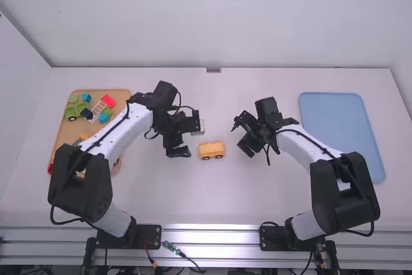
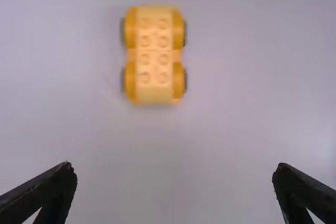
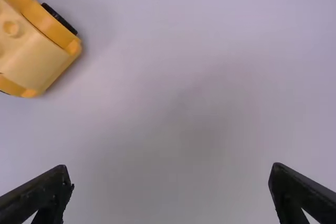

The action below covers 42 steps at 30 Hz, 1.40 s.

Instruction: Assemble lego blocks to make yellow taxi

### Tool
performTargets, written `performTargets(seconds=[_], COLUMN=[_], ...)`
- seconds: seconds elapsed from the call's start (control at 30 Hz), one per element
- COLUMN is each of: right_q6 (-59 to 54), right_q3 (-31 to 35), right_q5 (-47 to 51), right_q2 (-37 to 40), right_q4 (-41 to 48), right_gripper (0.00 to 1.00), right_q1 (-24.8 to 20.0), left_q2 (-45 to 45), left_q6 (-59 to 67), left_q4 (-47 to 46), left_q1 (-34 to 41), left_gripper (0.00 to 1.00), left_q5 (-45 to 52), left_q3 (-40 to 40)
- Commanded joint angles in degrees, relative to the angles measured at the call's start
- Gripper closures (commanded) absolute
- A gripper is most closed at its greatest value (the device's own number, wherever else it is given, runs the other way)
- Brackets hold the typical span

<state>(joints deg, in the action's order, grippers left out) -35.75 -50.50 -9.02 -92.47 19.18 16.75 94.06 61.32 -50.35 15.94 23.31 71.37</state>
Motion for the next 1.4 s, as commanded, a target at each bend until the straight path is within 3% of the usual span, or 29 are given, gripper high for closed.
performTargets(seconds=[0.0, 0.2, 0.37, 0.5, 0.63, 0.83, 1.0, 1.17, 1.37], right_q6=[0.44, 1.51, 1.49, 1.49, 1.46, 1.46, 1.49, 1.51, 1.55], right_q3=[-0.44, -0.44, -0.44, -0.44, -0.44, -0.44, -0.44, -0.44, -0.44], right_q5=[-0.09, -0.09, -0.13, -0.11, -0.13, -0.11, -0.13, -0.13, -0.15], right_q2=[0.69, 0.69, 0.69, 0.69, 0.69, 0.69, 0.69, 0.69, 0.69], right_q4=[0.11, -1.01, -1.36, -1.38, -1.49, -2.38, -2.43, -2.21, -2.21], right_gripper=[0.01, 0.01, 0.01, 0.01, 0.01, 0.01, 0.01, 0.01, 0.01], right_q1=[0.0, 0.0, 0.0, 0.0, 0.02, 0.55, 0.57, 0.55, 0.59], left_q2=[-0.78, -0.76, -0.76, -0.3, 0.99, 2.67, 3.96, 5.43, 5.43], left_q6=[-2.74, -19.09, -37.01, -59.81, -70.25, -79.22, -73.64, -79.32, -80.05], left_q4=[-1.81, 0.26, 4.9, 7.8, 6.03, 6.34, 12.37, 16.76, 21.33], left_q1=[-1.07, -8.57, -20.26, -31.54, -39.06, -46.36, -48.59, -48.11, -48.33], left_gripper=[0.01, 0.01, 0.01, 0.01, 0.01, 0.01, 0.05, 0.11, 0.12], left_q5=[-8.94, -14.34, -15.02, -18.95, -18.93, -17.59, -10.49, -15.67, -18.8], left_q3=[4.28, 9.18, 9.92, 9.57, 9.53, 6.49, 1.75, -2.36, -6.08])
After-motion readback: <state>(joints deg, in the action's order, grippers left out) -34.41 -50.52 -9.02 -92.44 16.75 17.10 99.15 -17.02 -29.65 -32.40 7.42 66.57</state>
